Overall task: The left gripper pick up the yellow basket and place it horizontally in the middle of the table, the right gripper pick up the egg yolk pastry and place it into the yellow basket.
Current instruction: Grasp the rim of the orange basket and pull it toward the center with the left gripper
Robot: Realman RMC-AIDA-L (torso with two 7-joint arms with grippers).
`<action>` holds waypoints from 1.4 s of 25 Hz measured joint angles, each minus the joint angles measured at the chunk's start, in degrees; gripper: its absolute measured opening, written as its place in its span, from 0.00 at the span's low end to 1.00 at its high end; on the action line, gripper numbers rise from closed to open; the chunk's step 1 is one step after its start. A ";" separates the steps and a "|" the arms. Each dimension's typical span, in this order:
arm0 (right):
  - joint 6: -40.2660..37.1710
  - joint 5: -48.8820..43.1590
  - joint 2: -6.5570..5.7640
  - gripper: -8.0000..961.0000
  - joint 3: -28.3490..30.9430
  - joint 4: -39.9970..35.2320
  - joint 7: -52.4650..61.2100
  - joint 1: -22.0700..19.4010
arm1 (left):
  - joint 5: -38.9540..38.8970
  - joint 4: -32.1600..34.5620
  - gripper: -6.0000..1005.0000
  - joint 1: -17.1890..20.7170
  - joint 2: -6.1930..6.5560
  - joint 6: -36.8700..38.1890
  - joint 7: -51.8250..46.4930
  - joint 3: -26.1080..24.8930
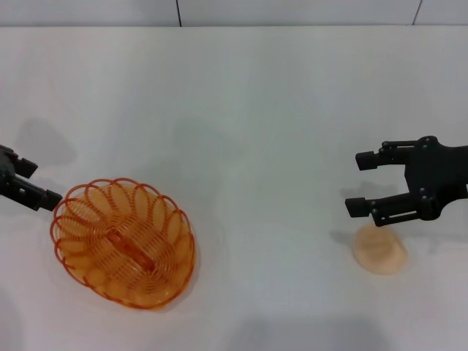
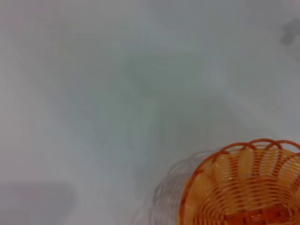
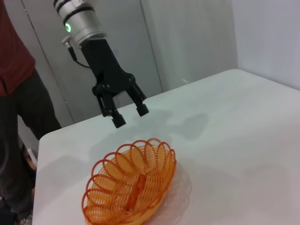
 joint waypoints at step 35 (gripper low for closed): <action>-1.38 0.54 -0.01 0.88 -0.46 0.48 -0.44 -0.18 | 10.42 -12.66 0.88 -5.98 -3.35 -9.97 -2.69 2.67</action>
